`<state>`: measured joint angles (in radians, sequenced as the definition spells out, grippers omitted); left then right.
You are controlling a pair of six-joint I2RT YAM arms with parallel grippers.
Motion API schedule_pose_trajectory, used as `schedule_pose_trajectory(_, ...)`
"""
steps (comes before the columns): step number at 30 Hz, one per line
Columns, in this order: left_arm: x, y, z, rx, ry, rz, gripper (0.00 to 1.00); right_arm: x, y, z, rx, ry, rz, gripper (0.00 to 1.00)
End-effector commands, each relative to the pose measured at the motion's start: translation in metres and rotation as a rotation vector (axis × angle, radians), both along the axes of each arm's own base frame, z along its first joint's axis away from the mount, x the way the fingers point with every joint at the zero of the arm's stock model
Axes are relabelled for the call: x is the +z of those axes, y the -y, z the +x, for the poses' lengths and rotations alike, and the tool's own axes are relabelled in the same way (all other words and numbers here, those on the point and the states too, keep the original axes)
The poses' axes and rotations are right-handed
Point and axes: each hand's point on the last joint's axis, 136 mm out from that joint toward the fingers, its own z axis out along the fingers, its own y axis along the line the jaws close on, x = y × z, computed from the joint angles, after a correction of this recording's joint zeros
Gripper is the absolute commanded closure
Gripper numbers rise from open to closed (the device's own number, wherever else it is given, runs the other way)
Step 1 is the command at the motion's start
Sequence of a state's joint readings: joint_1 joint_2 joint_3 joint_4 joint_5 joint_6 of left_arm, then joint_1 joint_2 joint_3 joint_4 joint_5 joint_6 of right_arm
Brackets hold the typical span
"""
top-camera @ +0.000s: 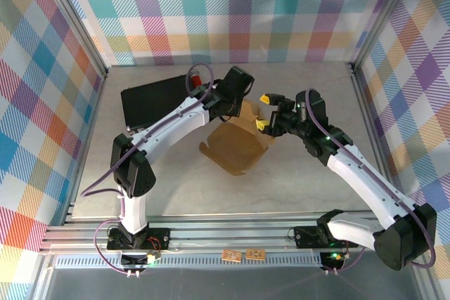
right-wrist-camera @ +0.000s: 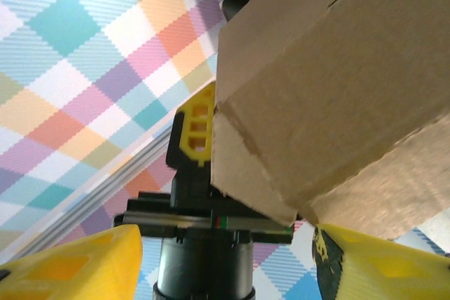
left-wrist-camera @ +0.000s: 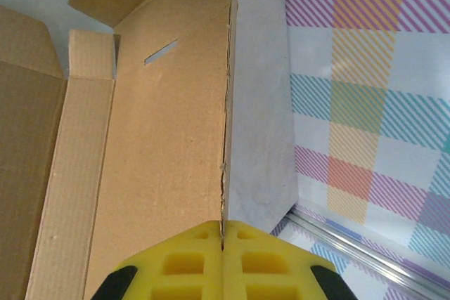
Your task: Fold the paper box
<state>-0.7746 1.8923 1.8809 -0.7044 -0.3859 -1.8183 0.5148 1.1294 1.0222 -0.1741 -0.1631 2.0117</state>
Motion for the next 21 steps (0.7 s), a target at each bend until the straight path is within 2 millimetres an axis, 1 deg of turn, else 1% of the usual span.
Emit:
schedule_pose_trajectory(1, 0.049, -0.017, 0.002, 0.05, 0.092, -0.042, 1.0, 0.015, 0.0, -0.003, -0.016, 0.0, 0.024, 0.34)
schedule_pose_trajectory(3, 0.06, -0.023, 0.002, 0.062, 0.111, -0.037, 1.0, 0.019, -0.001, -0.006, -0.011, 0.005, 0.032, 0.32)
schedule_pose_trajectory(6, 0.069, -0.025, 0.003, 0.069, 0.13, -0.05, 1.0, 0.031, -0.009, -0.006, 0.003, 0.032, 0.053, 0.3)
schedule_pose_trajectory(7, 0.07, -0.025, 0.002, 0.075, 0.128, -0.055, 1.0, 0.036, -0.014, -0.006, 0.008, 0.045, 0.061, 0.3)
schedule_pose_trajectory(9, 0.072, -0.025, 0.003, 0.076, 0.134, -0.068, 1.0, 0.039, -0.02, -0.004, 0.011, 0.055, 0.066, 0.3)
schedule_pose_trajectory(12, 0.078, -0.026, 0.002, 0.076, 0.147, -0.081, 1.0, 0.039, -0.025, 0.002, -0.005, 0.062, 0.083, 0.3)
schedule_pose_trajectory(15, 0.084, -0.03, 0.001, 0.085, 0.161, -0.081, 1.0, 0.048, -0.027, 0.008, -0.018, 0.098, 0.109, 0.27)
schedule_pose_trajectory(17, 0.086, -0.035, 0.001, 0.098, 0.171, -0.082, 1.0, 0.056, -0.031, 0.003, -0.005, 0.129, 0.097, 0.22)
schedule_pose_trajectory(18, 0.087, -0.037, 0.003, 0.103, 0.176, -0.086, 1.0, 0.055, -0.032, -0.001, -0.007, 0.135, 0.087, 0.18)
schedule_pose_trajectory(21, 0.09, -0.041, 0.007, 0.118, 0.187, -0.105, 1.0, 0.044, -0.036, -0.014, -0.027, 0.135, 0.088, 0.08)
